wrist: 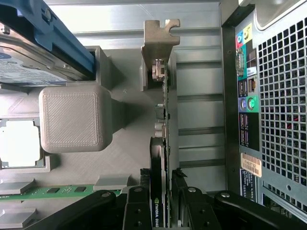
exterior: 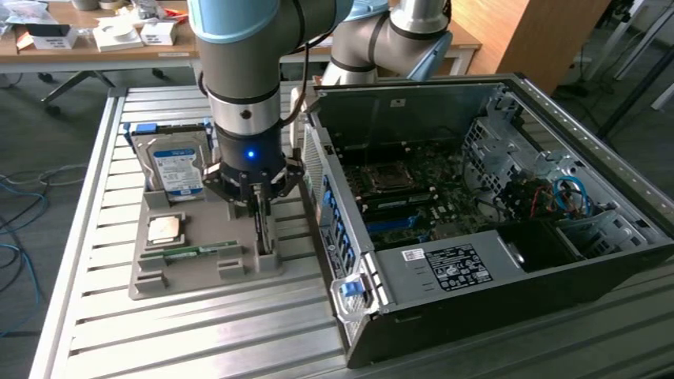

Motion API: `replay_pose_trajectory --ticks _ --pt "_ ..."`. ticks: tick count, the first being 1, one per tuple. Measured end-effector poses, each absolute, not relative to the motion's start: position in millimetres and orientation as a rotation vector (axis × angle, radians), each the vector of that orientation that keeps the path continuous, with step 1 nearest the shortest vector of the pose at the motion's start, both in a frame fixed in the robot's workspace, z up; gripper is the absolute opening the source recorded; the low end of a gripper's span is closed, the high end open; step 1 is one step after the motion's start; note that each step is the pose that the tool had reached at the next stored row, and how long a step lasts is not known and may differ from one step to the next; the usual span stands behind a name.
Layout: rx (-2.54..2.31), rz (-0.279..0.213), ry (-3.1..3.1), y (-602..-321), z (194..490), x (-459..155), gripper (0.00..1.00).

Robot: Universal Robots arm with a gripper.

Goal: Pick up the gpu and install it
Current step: 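Pick up the gpu and move the gpu toward the slot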

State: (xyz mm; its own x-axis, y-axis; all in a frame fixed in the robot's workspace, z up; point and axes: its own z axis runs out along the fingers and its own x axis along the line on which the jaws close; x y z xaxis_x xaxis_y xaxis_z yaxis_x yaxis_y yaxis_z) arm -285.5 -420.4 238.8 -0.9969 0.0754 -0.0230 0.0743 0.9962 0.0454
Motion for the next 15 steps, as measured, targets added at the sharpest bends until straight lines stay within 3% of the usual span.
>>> replay_pose_trajectory --ticks 5,6,15 --pt "0.117 0.069 3.114 -420.4 238.9 -285.5 0.31" --pt "0.117 0.069 3.114 -420.4 238.9 -285.5 0.26" --pt "0.117 0.069 3.114 -420.4 238.6 -285.5 0.26"
